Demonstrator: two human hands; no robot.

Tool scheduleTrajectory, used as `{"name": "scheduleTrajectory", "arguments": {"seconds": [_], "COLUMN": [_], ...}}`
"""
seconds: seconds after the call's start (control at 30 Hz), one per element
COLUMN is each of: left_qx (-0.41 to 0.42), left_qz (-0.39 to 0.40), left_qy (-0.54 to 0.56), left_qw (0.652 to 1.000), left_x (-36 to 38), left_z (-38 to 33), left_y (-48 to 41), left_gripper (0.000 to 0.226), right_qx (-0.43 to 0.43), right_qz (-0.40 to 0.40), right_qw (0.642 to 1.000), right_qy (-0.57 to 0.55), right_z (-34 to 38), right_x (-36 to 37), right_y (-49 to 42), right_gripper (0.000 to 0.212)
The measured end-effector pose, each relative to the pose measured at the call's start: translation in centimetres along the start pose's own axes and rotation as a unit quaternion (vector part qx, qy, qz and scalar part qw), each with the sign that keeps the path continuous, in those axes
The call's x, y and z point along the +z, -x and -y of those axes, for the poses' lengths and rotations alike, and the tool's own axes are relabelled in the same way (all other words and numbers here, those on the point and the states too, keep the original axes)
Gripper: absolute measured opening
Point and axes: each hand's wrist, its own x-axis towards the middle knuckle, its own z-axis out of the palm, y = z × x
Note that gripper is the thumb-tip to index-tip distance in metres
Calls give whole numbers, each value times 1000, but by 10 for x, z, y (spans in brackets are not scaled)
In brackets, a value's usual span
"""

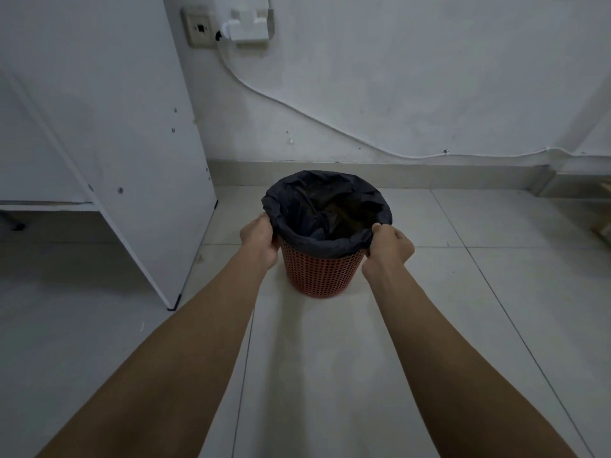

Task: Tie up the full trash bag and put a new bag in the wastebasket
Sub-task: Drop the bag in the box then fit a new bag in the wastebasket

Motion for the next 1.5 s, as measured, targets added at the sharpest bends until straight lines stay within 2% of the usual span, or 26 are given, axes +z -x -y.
{"name": "scheduleTrajectory", "arguments": {"seconds": [0.23,0.4,0.57,0.67,0.83,0.97,1.03,1.2,1.33,1.43,1.5], "left_qx": [-50,-30,46,38,23,45,47,20,82,107,96], "left_qz": [30,40,-9,-14,-7,-9,-8,29,18,-2,6], "left_qy": [-37,-38,-70,-88,-76,-46,-38,-45,-113,-133,-110], "left_qw": [998,998,996,995,997,998,998,998,990,985,989], "left_x": [-7,0,1,3,2,2,1,2,8,10,12], "left_z": [11,8,10,7,8,11,12,12,15,22,24], "left_y": [3,5,4,2,6,13,14,20,22,27,31], "left_gripper": [19,24,18,15,16,21,20,27,20,18,17], "right_qx": [8,10,9,-1,-13,-14,-7,-4,6,23,35], "right_qz": [2,-7,-10,-14,-14,-10,-6,-6,-1,7,20], "right_qw": [1000,1000,1000,1000,999,998,998,998,999,999,999], "right_qy": [-3,11,21,23,46,58,57,57,47,42,29], "right_z": [1,4,5,4,2,2,2,3,5,5,6], "right_x": [2,0,-2,-1,1,5,6,3,-2,-5,-5], "right_y": [1,0,-2,-2,2,2,2,0,0,3,5], "right_gripper": [29,26,27,29,15,21,12,13,19,9,7]}}
